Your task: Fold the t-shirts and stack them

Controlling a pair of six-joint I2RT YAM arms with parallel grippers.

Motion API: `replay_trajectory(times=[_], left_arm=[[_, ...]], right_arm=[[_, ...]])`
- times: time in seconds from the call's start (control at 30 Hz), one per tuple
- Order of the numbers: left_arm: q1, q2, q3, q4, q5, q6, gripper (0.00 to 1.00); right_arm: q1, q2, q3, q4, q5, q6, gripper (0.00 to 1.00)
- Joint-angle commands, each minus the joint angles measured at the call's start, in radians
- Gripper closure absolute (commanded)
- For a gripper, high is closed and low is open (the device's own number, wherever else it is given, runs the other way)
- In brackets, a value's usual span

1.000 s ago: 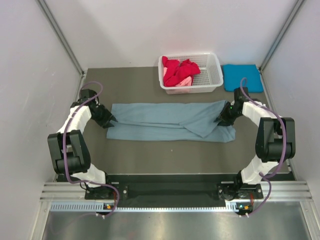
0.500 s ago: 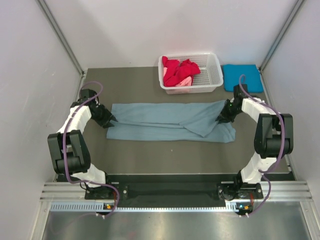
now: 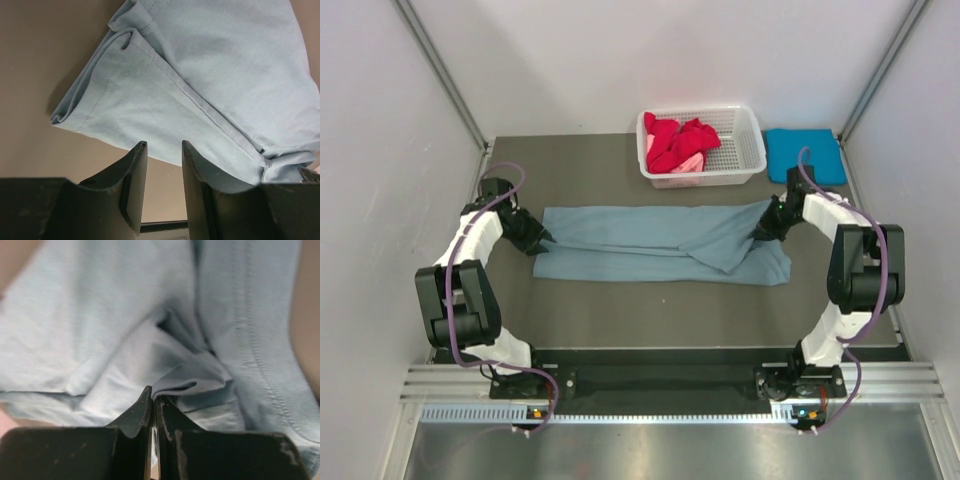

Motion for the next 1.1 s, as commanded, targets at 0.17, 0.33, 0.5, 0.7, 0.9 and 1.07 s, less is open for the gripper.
replay_trajectory(times=[0.17,0.33,0.5,0.7,0.9,1.07], left_arm=[[0.001,0.012,0.041,0.047,0.024,-0.011,0.61],[0.001,0.008,0.045,0.039,0.021,-0.008,0.61],[0.001,0.012,0.054,0.033,0.02,-0.002,0.61],[0.001,0.019,0.062,0.033,0.026,-0.001,0.61],[0.003,0.027,0.06,0.038,0.03,0.001,0.61],[0.003,0.021,0.054,0.036,0.033,0.005,0.61]], right_arm=[[0.037,0.03,0.158,0.08,-0.105,0.106,1.0],[0.051,0.065,0.193,0.085,-0.12,0.121,1.0],[0.074,0.076,0.21,0.094,-0.139,0.134,1.0],[0.112,0.076,0.248,0.094,-0.142,0.14,1.0],[0.135,0.082,0.273,0.114,-0.145,0.155,1.0],[0.137,0.091,0.288,0.131,-0.151,0.171,1.0]])
